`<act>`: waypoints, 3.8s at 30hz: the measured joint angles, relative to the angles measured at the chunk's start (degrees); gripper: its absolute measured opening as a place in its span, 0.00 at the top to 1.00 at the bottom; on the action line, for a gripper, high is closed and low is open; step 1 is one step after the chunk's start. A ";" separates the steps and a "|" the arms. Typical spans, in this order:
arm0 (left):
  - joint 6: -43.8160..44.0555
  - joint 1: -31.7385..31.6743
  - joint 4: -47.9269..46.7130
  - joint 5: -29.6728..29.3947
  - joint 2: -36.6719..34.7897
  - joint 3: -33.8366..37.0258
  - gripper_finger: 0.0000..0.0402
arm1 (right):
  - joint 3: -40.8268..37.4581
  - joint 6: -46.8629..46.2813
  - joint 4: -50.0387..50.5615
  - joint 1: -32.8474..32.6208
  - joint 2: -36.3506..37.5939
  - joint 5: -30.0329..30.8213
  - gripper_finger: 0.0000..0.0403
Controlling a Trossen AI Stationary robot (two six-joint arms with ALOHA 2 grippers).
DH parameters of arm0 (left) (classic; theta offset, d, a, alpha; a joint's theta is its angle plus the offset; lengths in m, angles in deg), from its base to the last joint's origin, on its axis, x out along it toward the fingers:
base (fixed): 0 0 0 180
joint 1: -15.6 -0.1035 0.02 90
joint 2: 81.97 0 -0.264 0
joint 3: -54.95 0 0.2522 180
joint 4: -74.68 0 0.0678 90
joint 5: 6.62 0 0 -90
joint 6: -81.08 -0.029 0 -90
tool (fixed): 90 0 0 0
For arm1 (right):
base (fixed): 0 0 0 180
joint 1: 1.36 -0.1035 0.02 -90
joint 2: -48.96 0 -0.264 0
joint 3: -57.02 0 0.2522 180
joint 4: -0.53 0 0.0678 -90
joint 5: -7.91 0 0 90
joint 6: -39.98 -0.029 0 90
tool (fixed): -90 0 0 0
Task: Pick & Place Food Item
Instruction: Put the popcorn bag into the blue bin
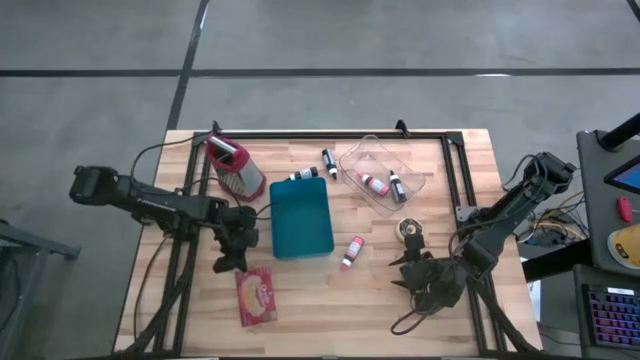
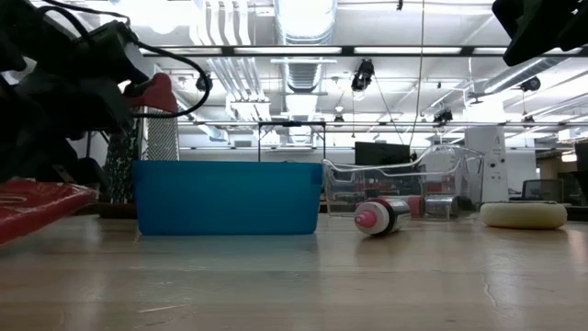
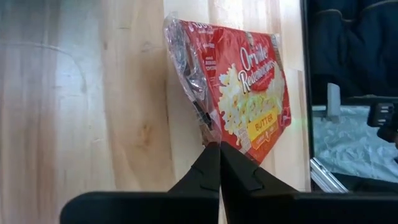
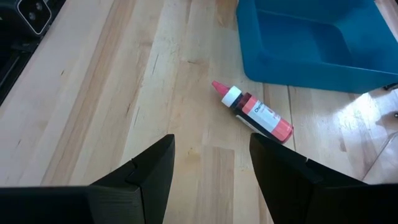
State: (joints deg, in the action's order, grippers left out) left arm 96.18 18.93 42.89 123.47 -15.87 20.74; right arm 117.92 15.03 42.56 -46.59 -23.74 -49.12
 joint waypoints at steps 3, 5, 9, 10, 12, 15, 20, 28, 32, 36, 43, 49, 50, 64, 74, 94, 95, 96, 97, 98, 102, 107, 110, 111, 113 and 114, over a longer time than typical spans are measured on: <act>-0.38 0.00 0.19 0.93 -0.01 0.00 1.00 | 0.00 -0.02 0.00 0.00 0.00 -0.02 0.49; -0.41 0.00 0.75 1.68 -0.01 0.00 1.00 | 0.00 -0.04 0.00 0.00 0.00 -0.02 0.49; -0.56 0.00 3.56 3.46 -0.07 0.00 1.00 | 0.00 -0.03 -0.02 0.00 -0.01 -0.02 0.49; -0.38 0.00 4.85 3.95 -0.28 0.00 1.00 | 0.00 -0.04 -0.02 0.00 -0.01 -0.02 0.49; -0.27 0.00 6.96 4.55 -0.97 0.00 1.00 | 0.00 -0.04 -0.05 0.00 0.00 -0.02 0.49; -0.12 0.00 7.78 4.53 -2.62 0.00 1.00 | 0.00 -0.08 -0.10 -0.02 0.00 -0.02 0.49; 0.59 0.00 9.05 4.61 -6.50 0.00 1.00 | 0.00 -0.07 -0.13 0.00 0.00 -0.02 0.49; 1.16 -0.07 11.54 4.22 -12.22 -0.02 1.00 | 0.00 -0.09 -0.18 -0.01 0.00 -0.02 0.49; 1.17 -0.07 11.86 3.78 -13.07 -0.02 1.00 | 0.02 -0.08 -0.20 -0.02 0.00 -0.02 0.49; 1.17 -0.07 14.27 3.68 -13.09 -0.02 1.00 | 0.02 -0.09 -0.20 0.00 0.00 -0.02 0.49; 1.17 -0.09 17.59 3.91 -13.13 -0.10 1.00 | 0.02 -0.09 -0.22 -0.01 0.00 -0.02 0.49; 0.02 -0.11 17.62 3.99 -13.11 -2.24 1.00 | 0.02 -0.09 -0.26 -0.02 -0.01 -0.02 0.49; -0.39 -0.11 17.62 4.07 -13.11 -2.84 1.00 | 0.02 -0.09 -0.27 -0.01 0.00 -0.02 0.49; -4.42 -0.11 17.57 3.40 -13.11 -10.01 1.00 | 0.02 -0.11 -0.35 -0.02 0.00 -0.02 0.49; -10.55 -0.37 17.57 -5.65 -10.39 -14.53 1.00 | 0.02 -0.11 -0.33 0.00 0.00 -0.02 0.49; -26.11 -11.58 6.02 -7.54 0.75 -30.25 1.00 | -0.06 -0.46 -0.30 -0.01 0.00 -0.24 0.49; -26.92 -12.21 4.78 -7.56 0.75 -31.22 1.00 | -0.14 -0.44 -0.26 -0.01 -0.01 -0.24 0.49; -27.66 -12.87 3.51 -7.54 0.73 -32.07 1.00 | -0.19 -0.44 -0.26 -0.02 0.00 -0.24 0.49; -28.36 -13.57 2.21 -7.56 0.67 -32.81 1.00 | -0.23 -0.48 -0.25 -0.01 0.00 -0.25 0.49; -29.13 -14.32 1.08 -7.59 0.64 -33.37 1.00 | -0.25 -0.48 -0.23 -0.02 0.00 -0.26 0.49; -30.86 -18.19 -1.64 -7.83 1.03 -34.29 1.00 | -0.26 -0.48 -0.28 -0.01 0.00 -0.37 0.49; -32.03 -22.13 -1.93 -8.02 3.85 -33.73 1.00 | -0.41 -0.45 -0.27 -0.02 0.00 -0.48 0.49; -33.21 -23.08 -2.05 -8.21 6.94 -33.68 1.00 | -0.44 -0.39 -0.28 -0.02 0.00 -0.48 0.49; -33.59 -23.26 -2.03 -8.44 7.90 -33.68 1.00 | -0.44 -0.38 -0.28 -0.01 0.00 -0.47 0.49; -34.50 -23.50 -2.59 -10.85 9.69 -33.71 1.00 | -0.46 -0.38 -0.28 -0.01 0.00 -0.48 0.49; -35.06 -23.59 -3.35 -12.65 10.50 -33.84 1.00 | -0.46 -0.44 -0.28 -0.02 0.00 -0.48 0.49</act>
State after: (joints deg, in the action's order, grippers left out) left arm 61.12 -4.66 39.55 110.83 -5.37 -13.10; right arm 117.46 14.59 42.28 -46.61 -23.74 -49.60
